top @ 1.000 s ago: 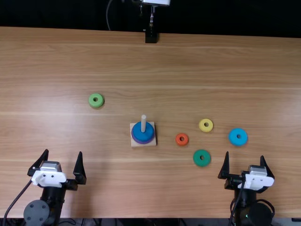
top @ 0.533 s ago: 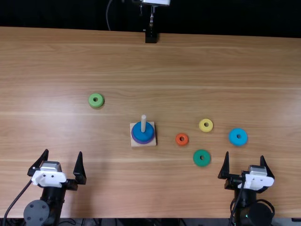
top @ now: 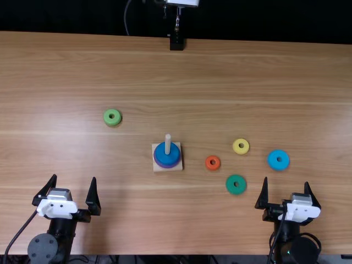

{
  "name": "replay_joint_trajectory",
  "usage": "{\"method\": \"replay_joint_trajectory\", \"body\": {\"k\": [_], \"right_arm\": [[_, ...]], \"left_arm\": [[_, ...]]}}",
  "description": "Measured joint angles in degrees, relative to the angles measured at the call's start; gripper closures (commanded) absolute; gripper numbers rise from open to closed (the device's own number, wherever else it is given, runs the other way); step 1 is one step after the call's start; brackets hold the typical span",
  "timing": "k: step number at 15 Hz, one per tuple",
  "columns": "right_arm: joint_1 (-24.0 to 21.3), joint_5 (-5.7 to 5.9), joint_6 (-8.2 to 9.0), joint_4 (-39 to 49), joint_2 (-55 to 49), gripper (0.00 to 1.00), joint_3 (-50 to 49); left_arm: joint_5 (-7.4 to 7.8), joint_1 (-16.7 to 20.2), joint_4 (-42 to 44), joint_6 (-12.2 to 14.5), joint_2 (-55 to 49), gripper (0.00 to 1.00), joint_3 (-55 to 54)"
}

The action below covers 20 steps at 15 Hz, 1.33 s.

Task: Build the Hanoi tower: stack the rings onto the peg from bottom to top in this color order: purple, dark blue, light blue, dark green, light green, yellow, orange.

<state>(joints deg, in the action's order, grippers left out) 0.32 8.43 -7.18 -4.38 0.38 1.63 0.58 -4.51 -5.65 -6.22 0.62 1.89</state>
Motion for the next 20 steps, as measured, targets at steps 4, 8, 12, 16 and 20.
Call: {"method": "replay_joint_trajectory", "body": {"k": [4, 8, 12, 16, 20], "right_arm": [[-0.5, 0.00, 0.04, -0.8, 0.0, 0.00, 3.5], [-0.5, 0.04, 0.15, -0.4, 2.3, 0.00, 13.6], [-0.5, 0.11, 0.33, -0.5, 10.6, 0.00, 24.3], [1.3, 0.33, 5.57, -1.5, 26.2, 0.00, 35.3], [7.2, 0.15, 7.41, -14.8, 36.2, 0.00, 40.8]], "left_arm": [[0.04, 0.0, 0.0, 0.0, 0.0, 0.00, 0.0], [0.04, 0.0, 0.0, 0.0, 0.0, 0.00, 0.0], [0.04, 0.0, 0.0, 0.0, 0.0, 0.00, 0.0], [0.04, 0.0, 0.0, 0.0, 0.0, 0.00, 0.0], [0.04, 0.0, 0.0, 0.0, 0.0, 0.00, 0.0]]}}
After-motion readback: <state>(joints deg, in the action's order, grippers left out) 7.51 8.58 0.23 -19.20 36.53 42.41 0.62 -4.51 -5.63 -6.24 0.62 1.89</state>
